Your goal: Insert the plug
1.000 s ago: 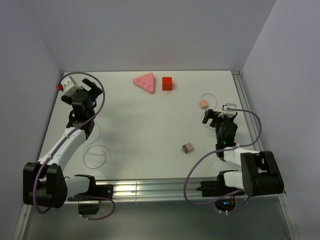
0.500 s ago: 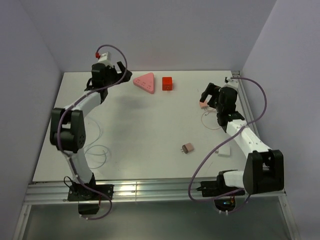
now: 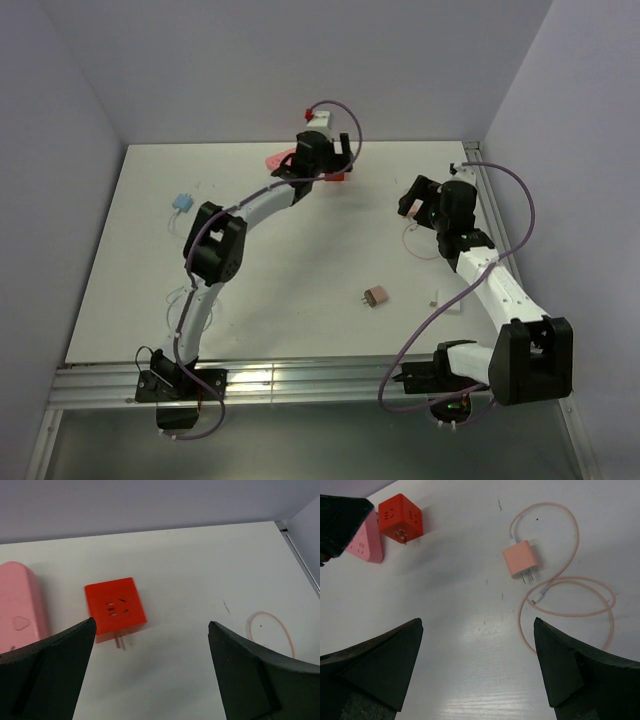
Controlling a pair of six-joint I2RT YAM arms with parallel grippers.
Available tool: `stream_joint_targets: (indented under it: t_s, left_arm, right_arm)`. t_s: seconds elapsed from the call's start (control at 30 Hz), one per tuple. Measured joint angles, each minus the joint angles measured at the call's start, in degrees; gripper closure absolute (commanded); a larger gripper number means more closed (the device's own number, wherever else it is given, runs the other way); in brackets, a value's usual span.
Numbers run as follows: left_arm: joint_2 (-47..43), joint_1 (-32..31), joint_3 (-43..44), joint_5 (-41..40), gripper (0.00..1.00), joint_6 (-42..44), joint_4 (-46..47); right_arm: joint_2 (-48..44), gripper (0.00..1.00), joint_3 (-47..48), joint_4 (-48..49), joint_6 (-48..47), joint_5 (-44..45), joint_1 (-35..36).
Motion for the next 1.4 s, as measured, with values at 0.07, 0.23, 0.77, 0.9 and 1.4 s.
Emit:
stream_joint_targets:
  t_s: [0.07,0.23,0.77,0.9,1.4]
  left_arm:
    - [1.42,-2.78,1.55,-3.19,0.01,0.37,0.33]
    - [5.53,-5.7,4.96,-11.98,0.01,-0.44,0.13]
    - [13.9,-4.81,11.43,-19.91,0.01,-0.2,2.12]
    - [14.8,-4.79,11.72,-19.56,0.01,-0.2,2.43]
    - [17.79,-2.78,16.02,-13.49,0.12,-0.74,4.87]
  right_arm:
    - [-1.25,0.02,-0.76,-0.76,0.26,0.7,0.0]
    - [-5.53,0.02,-4.48,-1.29,0.63,1.79,0.0]
    - [-12.35,0.02,-6.73,-2.27,0.85,4.35,0.0]
    - [-12.37,0.03,-6.75,-2.21,1.29,4.0,0.0]
    - [-11.39,0.07,-7.08,-3.06,2.34,3.02,0.0]
